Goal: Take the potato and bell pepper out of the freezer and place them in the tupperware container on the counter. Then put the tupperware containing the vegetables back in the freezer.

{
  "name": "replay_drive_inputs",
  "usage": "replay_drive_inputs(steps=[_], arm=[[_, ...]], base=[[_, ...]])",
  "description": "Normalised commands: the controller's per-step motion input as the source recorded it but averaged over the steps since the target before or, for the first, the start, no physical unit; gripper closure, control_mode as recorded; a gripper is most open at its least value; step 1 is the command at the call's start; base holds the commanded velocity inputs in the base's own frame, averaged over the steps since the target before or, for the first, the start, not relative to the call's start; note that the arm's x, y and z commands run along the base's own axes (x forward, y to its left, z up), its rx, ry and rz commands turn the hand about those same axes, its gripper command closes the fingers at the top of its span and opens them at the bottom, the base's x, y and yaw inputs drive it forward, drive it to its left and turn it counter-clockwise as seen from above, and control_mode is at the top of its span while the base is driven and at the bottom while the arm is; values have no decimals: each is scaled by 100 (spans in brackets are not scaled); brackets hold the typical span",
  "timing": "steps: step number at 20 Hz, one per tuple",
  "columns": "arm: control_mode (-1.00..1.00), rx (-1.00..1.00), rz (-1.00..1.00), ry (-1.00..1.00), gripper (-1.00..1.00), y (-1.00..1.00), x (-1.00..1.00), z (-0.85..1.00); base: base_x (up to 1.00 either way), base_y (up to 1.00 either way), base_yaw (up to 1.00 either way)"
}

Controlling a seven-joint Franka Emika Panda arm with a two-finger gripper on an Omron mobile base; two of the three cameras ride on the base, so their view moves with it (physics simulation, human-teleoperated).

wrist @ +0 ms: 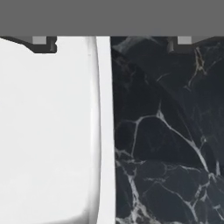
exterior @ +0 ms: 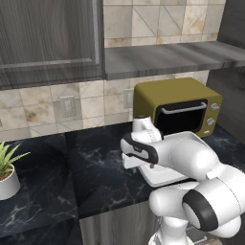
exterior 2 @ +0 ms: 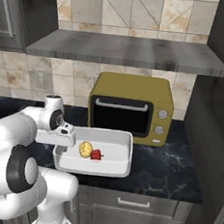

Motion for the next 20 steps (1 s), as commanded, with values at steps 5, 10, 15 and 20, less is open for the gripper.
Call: replay_drive_inputs(steps=[5,10,15,20], arm=[[-100,0,0,0,-100,0,2,-25],[-100,0,0,1,100,0,0,-5],[-100,0,0,0,100,0,0,0],[-100,0,1,0,100,-3,-1,0]], base=[[0,0,0],[0,0,0],[0,0,0],[0,0,0]])
